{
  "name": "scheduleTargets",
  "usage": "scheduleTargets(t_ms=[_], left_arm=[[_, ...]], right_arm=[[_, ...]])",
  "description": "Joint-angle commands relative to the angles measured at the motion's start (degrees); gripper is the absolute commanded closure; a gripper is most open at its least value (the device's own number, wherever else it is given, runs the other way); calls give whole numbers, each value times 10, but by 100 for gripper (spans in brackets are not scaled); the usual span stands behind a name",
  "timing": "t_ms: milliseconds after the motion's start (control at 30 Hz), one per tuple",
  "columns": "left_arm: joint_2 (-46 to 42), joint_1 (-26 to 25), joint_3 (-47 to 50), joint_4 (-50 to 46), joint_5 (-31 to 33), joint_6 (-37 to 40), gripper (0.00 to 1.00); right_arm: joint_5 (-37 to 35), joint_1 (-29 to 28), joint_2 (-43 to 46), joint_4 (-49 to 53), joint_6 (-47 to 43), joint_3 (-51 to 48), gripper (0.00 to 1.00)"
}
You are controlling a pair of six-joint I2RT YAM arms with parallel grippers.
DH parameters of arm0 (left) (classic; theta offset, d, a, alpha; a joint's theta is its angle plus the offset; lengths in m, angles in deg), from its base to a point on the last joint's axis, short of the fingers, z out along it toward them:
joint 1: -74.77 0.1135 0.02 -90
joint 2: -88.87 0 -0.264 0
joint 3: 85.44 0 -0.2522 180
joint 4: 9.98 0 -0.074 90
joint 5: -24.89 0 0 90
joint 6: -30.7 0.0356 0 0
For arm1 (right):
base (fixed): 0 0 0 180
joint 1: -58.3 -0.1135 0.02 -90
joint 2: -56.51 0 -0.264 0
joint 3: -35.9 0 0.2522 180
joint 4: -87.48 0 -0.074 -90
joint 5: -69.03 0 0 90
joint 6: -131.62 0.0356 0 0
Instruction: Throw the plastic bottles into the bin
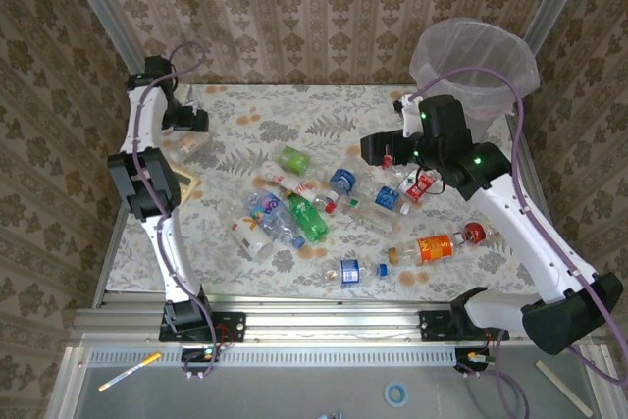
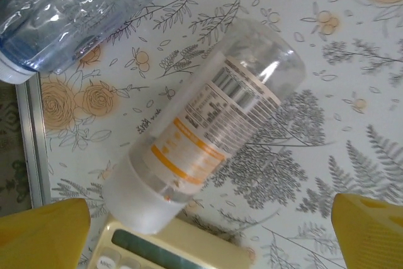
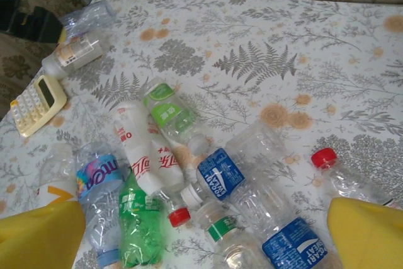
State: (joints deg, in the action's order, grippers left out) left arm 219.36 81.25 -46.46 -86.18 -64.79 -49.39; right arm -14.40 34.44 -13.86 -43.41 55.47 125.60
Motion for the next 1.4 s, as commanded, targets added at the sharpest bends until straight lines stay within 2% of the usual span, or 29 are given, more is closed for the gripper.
scheduleTargets(t_ms=[0, 267, 533, 767, 900, 1100, 1367], left_arm=[[45, 5, -47, -52, 37, 24, 3], [121, 5, -120, -58, 32, 24, 8], [164, 7, -134, -55, 28, 14, 17], [163, 5, -124, -56, -3, 10, 26], [152, 0, -107, -50, -23, 7, 39], [145, -13, -78, -46, -35, 9, 42], [115, -22, -35, -28, -52, -2, 51]], right_arm=[[13, -7, 18, -2, 15, -16, 0], [15, -18, 21, -11, 34, -39, 0], [6, -32, 14, -6, 37, -35, 0], [1, -34, 9, -10, 36, -36, 0], [-1, -35, 7, -16, 38, -43, 0], [-2, -35, 7, -17, 39, -52, 0], [-10, -33, 17, -24, 40, -68, 0]])
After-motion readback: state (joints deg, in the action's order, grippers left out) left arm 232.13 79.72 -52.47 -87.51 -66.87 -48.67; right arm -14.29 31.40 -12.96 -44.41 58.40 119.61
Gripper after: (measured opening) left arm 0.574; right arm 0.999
